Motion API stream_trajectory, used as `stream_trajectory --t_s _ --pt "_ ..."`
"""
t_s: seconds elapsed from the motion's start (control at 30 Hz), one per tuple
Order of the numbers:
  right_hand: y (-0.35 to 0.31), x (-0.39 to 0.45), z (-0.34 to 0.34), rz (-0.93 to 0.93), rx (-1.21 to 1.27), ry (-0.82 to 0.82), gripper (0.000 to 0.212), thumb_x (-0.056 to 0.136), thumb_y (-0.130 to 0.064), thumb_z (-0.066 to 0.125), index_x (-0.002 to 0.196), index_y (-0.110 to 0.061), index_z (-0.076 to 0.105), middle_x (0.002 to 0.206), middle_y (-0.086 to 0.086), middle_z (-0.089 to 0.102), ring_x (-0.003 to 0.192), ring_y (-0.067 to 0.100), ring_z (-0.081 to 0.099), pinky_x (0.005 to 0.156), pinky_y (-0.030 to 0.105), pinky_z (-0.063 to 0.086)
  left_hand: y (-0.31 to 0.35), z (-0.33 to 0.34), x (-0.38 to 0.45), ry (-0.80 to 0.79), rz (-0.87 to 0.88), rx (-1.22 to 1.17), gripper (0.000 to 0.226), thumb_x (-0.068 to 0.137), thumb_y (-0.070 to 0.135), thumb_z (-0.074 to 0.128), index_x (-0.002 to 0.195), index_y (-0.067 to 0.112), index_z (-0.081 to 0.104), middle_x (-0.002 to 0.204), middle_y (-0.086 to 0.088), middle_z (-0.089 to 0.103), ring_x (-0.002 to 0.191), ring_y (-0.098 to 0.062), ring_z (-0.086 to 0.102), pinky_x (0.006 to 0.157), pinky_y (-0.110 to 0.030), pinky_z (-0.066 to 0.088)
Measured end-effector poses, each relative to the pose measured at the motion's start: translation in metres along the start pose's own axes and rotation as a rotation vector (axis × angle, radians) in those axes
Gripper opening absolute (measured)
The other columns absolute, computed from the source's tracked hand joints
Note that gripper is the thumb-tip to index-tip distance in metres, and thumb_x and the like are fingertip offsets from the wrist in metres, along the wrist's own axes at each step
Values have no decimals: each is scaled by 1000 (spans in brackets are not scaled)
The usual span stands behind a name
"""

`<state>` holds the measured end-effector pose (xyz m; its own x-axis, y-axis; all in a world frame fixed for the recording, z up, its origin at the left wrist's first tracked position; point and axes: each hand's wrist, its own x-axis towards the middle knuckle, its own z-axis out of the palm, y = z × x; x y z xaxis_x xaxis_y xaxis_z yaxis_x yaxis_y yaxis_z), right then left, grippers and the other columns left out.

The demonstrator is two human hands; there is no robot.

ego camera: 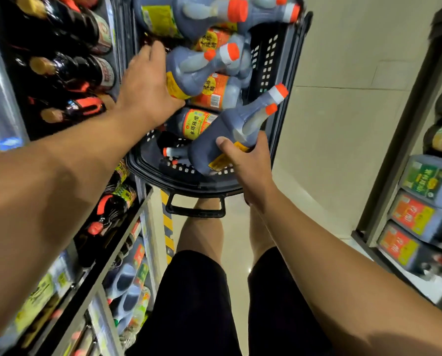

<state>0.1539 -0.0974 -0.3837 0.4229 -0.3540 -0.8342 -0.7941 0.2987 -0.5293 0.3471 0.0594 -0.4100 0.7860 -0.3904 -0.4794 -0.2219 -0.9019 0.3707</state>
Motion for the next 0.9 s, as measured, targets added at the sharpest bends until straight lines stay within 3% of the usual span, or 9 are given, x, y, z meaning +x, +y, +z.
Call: stream_trajectory --t_s 0.17,0.3,0.4,0.47,0.53,0.63,0.77,0.9 --pt "-41 -19 -27 -144 -117 -28 52 73 -39 87 115 -22 60 109 5 73 100 19 73 86 38 61 24 -27 -80 151 -256 -477 75 65 42 95 121 12 53 117 -5 67 105 -26 65 87 -42 55" --pt "-87 -51 -44 -294 -168 -74 37 85 -26 86 110 -30 58 100 -7 71 85 2 70 78 24 55 68 -75 -146 276 -336 -833 80 72 19 98 138 19 52 130 6 68 115 -5 68 96 -23 56" --pt "-128 -85 -45 -423 -224 -132 39 86 -20 86 110 -23 56 95 -8 69 77 -4 66 70 16 52 87 -112 -190 393 -364 -993 79 72 8 97 135 25 52 124 18 66 110 16 64 92 -11 52" --pt "-160 -113 -46 -521 -263 -168 48 81 -24 88 116 -18 55 99 -10 70 81 -4 67 72 16 51 98 -138 -218 450 -377 -1091 79 67 20 98 131 37 53 123 20 71 116 6 67 98 -23 57" --pt "-191 -144 -44 -632 -299 -206 57 77 -28 90 120 -22 54 107 -14 68 91 -4 67 77 16 52 110 -166 -249 520 -384 -1149 81 67 22 97 133 37 53 126 21 73 121 -3 70 101 -31 59" --pt "-231 -192 -41 -736 -287 -250 64 77 -14 94 122 -24 50 110 -18 66 93 -10 67 77 13 51 131 -207 -293 641 -393 -1191 81 71 0 94 134 31 56 124 20 75 117 -3 72 93 -23 59" --pt "-268 -257 -33 -844 -273 -307 71 72 -15 96 127 -27 52 109 -17 70 92 0 71 75 21 56 149 -259 -356 795 -377 -1201 81 64 0 97 131 25 59 121 7 78 112 -13 75 86 -23 60" --pt "-298 -325 -24 -918 -280 -421 70 69 -15 97 121 -32 53 104 -23 70 83 1 72 66 20 55 169 -308 -415 929 -335 -1172 83 51 2 101 121 25 61 110 19 79 98 1 76 75 -14 58"
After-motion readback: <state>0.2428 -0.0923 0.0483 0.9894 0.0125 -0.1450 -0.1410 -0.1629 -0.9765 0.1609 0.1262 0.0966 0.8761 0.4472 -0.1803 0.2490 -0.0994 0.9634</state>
